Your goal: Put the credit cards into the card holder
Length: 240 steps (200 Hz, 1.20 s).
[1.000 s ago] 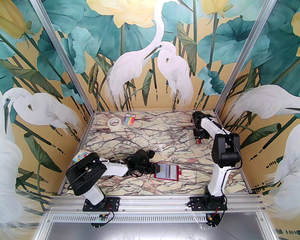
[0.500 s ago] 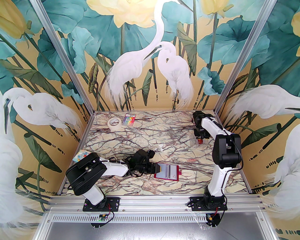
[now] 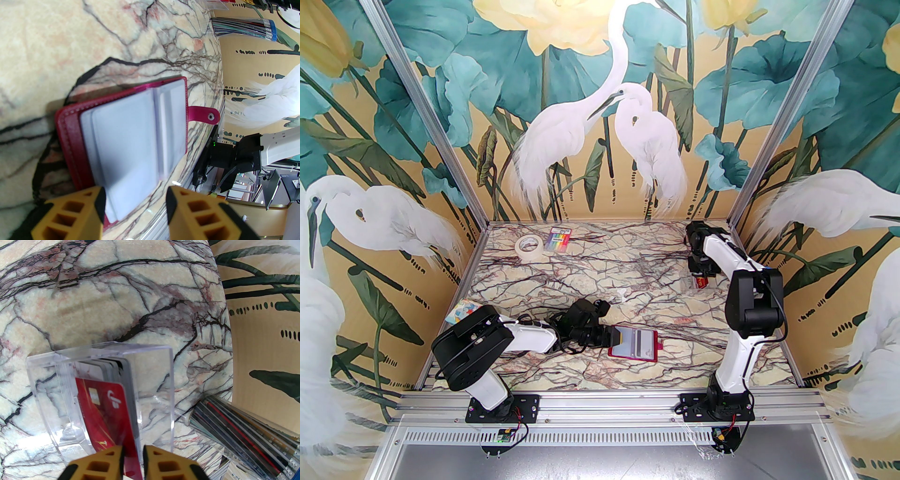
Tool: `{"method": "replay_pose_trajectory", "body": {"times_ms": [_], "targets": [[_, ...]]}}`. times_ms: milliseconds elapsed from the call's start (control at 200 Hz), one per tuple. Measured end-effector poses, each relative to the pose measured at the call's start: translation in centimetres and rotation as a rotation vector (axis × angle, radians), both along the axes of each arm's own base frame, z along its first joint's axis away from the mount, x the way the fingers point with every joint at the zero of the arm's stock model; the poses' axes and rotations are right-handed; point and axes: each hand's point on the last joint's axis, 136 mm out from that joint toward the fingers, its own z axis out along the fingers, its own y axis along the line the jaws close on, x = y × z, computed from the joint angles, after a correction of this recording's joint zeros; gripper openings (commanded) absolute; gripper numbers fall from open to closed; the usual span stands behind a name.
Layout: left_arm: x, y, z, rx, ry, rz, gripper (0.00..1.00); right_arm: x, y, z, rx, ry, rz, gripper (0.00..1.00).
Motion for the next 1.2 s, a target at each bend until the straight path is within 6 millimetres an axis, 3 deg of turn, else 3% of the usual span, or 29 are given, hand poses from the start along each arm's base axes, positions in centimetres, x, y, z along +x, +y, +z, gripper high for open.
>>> {"method": "replay_pose_trajectory", "body": {"times_ms": [190, 345, 820, 1000, 1200], "targets": [[0.1, -0.2, 0.0, -0.002, 0.000, -0.001, 0.48, 0.0, 0.2, 0.0, 0.014, -0.001, 0.002, 0.06], [0.1, -0.2, 0.0, -0.001, 0.000, -0.001, 0.48, -0.1, 0.3, 0.7, 0.018, -0.015, 0.001, 0.04], [0.1, -0.2, 0.0, -0.002, 0.000, -0.001, 0.48, -0.9, 2.1, 6.5, 0.144, -0.169, -0.003, 0.00], [0.1, -0.1, 0.1, -0.009, -0.007, -0.001, 0.48, -3.1, 4.5, 9.2, 0.276, -0.265, 0.026, 0.00], [-0.6, 0.6, 0.3, -0.027, -0.025, 0.000, 0.48, -7.6, 9.5, 9.9, 0.520, -0.354, 0.109, 0.00]]}}
